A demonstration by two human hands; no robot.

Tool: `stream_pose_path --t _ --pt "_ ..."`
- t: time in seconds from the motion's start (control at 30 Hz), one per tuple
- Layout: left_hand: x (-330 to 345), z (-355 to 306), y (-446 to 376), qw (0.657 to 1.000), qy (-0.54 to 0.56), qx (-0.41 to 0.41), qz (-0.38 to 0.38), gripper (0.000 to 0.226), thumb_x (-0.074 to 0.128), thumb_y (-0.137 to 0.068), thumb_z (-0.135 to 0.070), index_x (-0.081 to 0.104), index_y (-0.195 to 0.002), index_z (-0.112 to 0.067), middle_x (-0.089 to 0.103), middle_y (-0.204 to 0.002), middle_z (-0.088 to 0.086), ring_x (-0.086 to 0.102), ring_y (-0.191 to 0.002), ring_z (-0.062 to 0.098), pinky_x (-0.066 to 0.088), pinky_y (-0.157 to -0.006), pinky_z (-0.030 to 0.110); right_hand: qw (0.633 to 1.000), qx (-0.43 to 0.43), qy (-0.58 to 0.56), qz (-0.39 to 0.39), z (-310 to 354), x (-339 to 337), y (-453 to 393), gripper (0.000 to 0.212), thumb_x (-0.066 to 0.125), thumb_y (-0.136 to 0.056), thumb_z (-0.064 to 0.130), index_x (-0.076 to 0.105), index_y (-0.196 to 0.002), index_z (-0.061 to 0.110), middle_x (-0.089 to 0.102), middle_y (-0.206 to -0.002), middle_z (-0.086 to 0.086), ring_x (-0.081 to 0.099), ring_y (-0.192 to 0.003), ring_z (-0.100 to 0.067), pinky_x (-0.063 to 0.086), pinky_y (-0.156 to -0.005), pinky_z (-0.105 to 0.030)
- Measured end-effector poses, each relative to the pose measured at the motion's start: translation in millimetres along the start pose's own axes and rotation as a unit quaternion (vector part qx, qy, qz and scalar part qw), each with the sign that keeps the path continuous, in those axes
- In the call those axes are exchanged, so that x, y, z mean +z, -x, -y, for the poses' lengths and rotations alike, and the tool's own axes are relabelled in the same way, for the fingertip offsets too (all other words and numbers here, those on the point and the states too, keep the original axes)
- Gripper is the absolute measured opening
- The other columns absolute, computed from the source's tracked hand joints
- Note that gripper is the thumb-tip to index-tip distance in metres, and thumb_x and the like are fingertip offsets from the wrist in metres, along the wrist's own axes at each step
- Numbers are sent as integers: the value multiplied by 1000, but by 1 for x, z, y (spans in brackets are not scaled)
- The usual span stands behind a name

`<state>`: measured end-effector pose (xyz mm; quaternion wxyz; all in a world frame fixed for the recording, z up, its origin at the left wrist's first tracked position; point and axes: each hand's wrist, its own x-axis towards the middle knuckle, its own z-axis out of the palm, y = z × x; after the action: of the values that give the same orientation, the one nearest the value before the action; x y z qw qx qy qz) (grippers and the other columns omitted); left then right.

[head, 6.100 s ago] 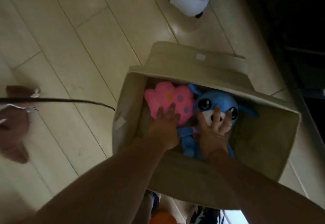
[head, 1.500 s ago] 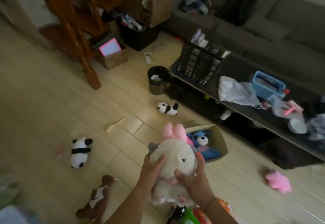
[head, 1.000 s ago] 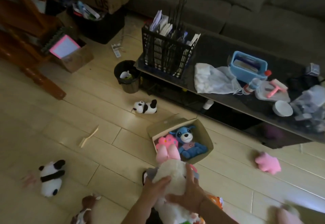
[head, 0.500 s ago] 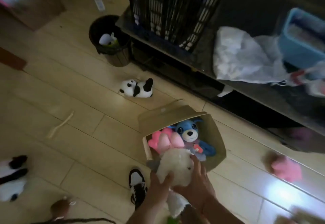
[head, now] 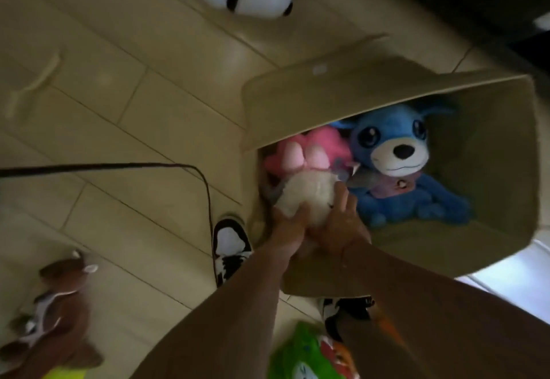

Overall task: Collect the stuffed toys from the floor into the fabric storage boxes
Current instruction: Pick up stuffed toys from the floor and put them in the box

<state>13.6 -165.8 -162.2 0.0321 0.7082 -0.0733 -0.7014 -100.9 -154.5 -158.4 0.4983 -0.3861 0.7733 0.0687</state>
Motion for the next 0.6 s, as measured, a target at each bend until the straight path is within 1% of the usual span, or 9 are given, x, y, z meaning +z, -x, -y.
stream_pose_path --t 0.07,0.13,0.2,0.27,0.33,0.4,0.47,0.53,0.6 --pt "5 4 -14 999 -20 -12 -33 72 56 -91 -46 20 -148 -24 46 -141 4 56 -115 26 52 -71 27 1000 9 17 0 -4 13 -12 93 55 -80 60 -1 -147 26 23 -142 -10 43 -127 -33 45 -97 -47" --pt "9 2 -18 998 -47 -8 -51 76 56 -89 -43 17 -151 -22 48 -140 9 58 -113 32 50 -66 26 998 13 58 4 -2 14 -15 93 51 -82 60 -3 -148 23 22 -144 -12 49 -121 -34 47 -94 -46" --pt "10 -5 -5 998 -47 -10 -32 76 57 -81 -43 27 -148 -19 56 -129 9 63 -103 31 51 -60 26 994 24 103 24 0 3 -9 97 52 -81 62 -7 -148 23 24 -145 -14 51 -118 -35 48 -92 -46" --pt "7 -18 21 999 -52 8 -9 60 57 -85 -37 42 -139 -16 60 -123 8 63 -101 25 52 -64 26 987 43 139 68 6 -21 3 107 63 -73 62 -8 -146 31 25 -147 -12 46 -125 -36 46 -94 -47" --pt "-2 -37 49 996 -83 44 -3 54 59 -88 -38 48 -136 -17 61 -123 7 62 -105 23 53 -76 29 979 26 179 93 15 -46 17 110 68 -65 61 -1 -146 34 27 -148 -7 41 -130 -32 45 -97 -48" --pt "-10 -60 77 988 -121 92 -12 48 57 -91 -37 50 -134 -18 61 -121 5 62 -104 21 51 -81 30 977 -1 193 89 31 -75 31 83 59 -75 57 22 -144 30 40 -143 -2 45 -127 -25 47 -96 -44" --pt "-17 -89 102 982 -125 139 -31 36 54 -94 -35 56 -128 -22 63 -123 2 64 -105 19 51 -81 30 980 -32 190 54 57 -107 49 56 51 -84 53 39 -134 31 53 -132 3 52 -118 -19 49 -92 -38" --pt "-23 -126 131 982 -50 178 -41 21 57 -94 -22 62 -114 -27 68 -118 3 67 -101 19 52 -74 25 985 -71 155 16 93 -141 65 45 51 -86 51 46 -127 33 60 -122 6 58 -110 -17 49 -89 -34" --pt "-27 -165 158 978 22 202 -46 28 58 -92 -8 62 -115 -24 68 -116 5 65 -104 19 51 -76 18 985 -110 134 -1 133 -173 76 45 54 -87 45 47 -129 29 63 -118 4 60 -108 -18 47 -86 -27"
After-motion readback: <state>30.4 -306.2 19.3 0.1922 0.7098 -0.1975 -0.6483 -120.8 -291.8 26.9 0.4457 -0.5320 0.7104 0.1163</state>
